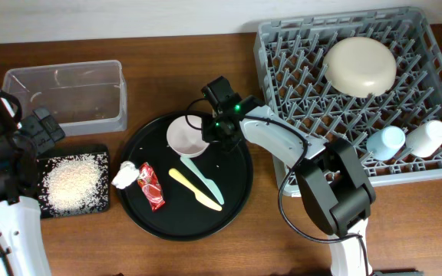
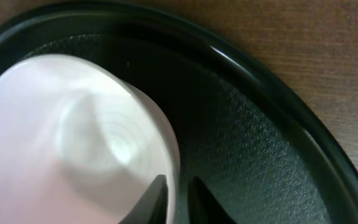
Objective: Sort waste into correct bins and load items into the dishwasher rack
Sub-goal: 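Lift the pink bowl with the right gripper and carry it to the rack, then lower the pink bowl edge-first into a rack slot with the right gripper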
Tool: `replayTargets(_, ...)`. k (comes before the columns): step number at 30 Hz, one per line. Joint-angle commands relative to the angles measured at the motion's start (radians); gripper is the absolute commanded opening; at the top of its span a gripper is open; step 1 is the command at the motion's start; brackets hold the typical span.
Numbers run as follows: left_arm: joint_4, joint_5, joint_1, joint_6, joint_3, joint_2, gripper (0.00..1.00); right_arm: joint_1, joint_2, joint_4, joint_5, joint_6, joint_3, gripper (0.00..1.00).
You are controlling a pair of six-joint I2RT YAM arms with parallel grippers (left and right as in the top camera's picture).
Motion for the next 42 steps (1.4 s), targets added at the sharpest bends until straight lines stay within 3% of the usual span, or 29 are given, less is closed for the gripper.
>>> replayTargets(1, 0.001, 0.011, 0.006, -0.013, 0.006, -0.018, 0.99, 0.004, -0.025, -0.008, 0.016, -0.078, 0.042, 0.04)
replayTargets(6, 0.001, 0.011, 0.006, -0.013, 0.006, -0.018, 0.99, 0.004, -0.091, -0.089, 0.034, -0.170, 0.117, 0.04)
replayTargets(10, 0.001, 0.011, 0.006, -0.013, 0.006, -0.018, 0.99, 0.004, -0.142, -0.209, 0.176, -0.254, 0.213, 0.04)
replayTargets(12, 0.001, 0.011, 0.006, -0.013, 0.006, -0.018, 0.99, 0.004, -0.163, -0.305, 0.301, -0.325, 0.294, 0.04)
replayTargets(16, 0.001, 0.011, 0.006, -0.013, 0.006, -0.018, 0.99, 0.004, -0.185, -0.490, 0.756, -0.444, 0.459, 0.04)
replayTargets(20, 0.001, 0.011, 0.006, -0.013, 0.006, -0.018, 0.99, 0.003, -0.183, -0.518, 1.144, -0.638, 0.488, 0.04)
replayTargets(23, 0.001, 0.011, 0.006, -0.013, 0.006, -0.018, 0.99, -0.027, -0.174, -0.505, 1.298, -0.671, 0.486, 0.04)
replayTargets(26, 0.001, 0.011, 0.006, -0.013, 0.006, -0.018, 0.99, -0.090, -0.154, -0.475, 1.303, -0.780, 0.486, 0.04)
replayTargets(35, 0.001, 0.011, 0.006, -0.013, 0.006, -0.018, 0.99, -0.292, -0.062, -0.374, 1.326, -0.915, 0.486, 0.04)
replayTargets(42, 0.001, 0.011, 0.006, -0.013, 0.006, -0.018, 0.99, -0.329, 0.052, -0.290, 1.346, -0.970, 0.486, 0.04)
